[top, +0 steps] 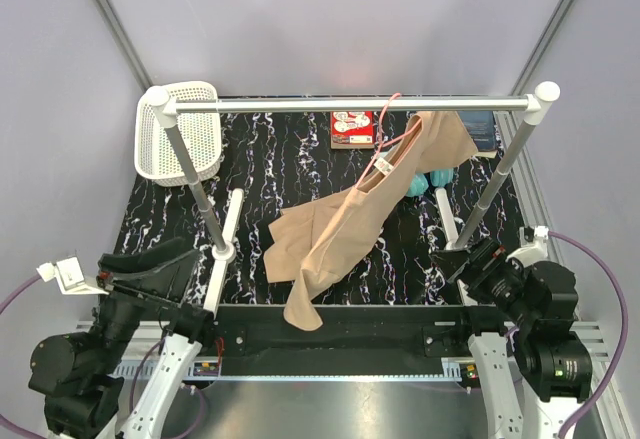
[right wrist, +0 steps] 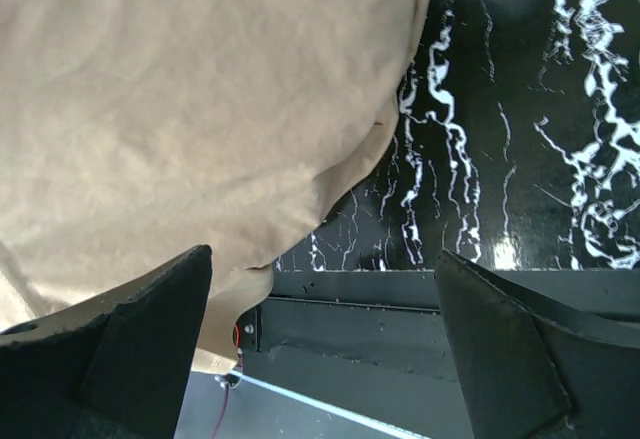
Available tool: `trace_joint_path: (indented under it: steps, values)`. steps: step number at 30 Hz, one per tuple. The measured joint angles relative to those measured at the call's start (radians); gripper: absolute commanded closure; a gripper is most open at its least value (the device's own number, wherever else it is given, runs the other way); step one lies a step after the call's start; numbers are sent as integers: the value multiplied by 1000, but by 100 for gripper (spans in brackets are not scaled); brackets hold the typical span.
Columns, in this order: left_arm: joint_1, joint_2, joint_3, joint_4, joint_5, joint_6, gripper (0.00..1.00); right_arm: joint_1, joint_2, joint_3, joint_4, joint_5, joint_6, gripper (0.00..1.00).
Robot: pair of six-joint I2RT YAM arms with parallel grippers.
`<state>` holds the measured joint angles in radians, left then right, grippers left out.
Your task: Remove the t-shirt from the hanger
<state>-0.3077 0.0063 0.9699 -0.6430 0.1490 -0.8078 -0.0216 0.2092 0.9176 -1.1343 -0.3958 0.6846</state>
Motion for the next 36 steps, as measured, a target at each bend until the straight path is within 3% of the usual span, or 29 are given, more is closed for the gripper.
trace_joint_path:
  steps: [6, 12, 17, 20, 36]
  values:
    - [-7, 0, 19, -151, -12, 43, 1, 0, -24, 8, 27, -103, -31, 0]
    - [-10, 0, 24, -160, 61, 68, 1, 0, -54, -7, 95, -201, -33, 0]
    - [-8, 42, -3, -96, 211, 59, 1, 0, -58, -32, 127, -254, -32, 0]
    - [21, 160, -47, 16, 394, 21, 3, 0, -58, -45, 138, -272, -27, 0]
    - [16, 463, -7, 270, 630, -42, 10, 0, -58, -78, 176, -307, -10, 0]
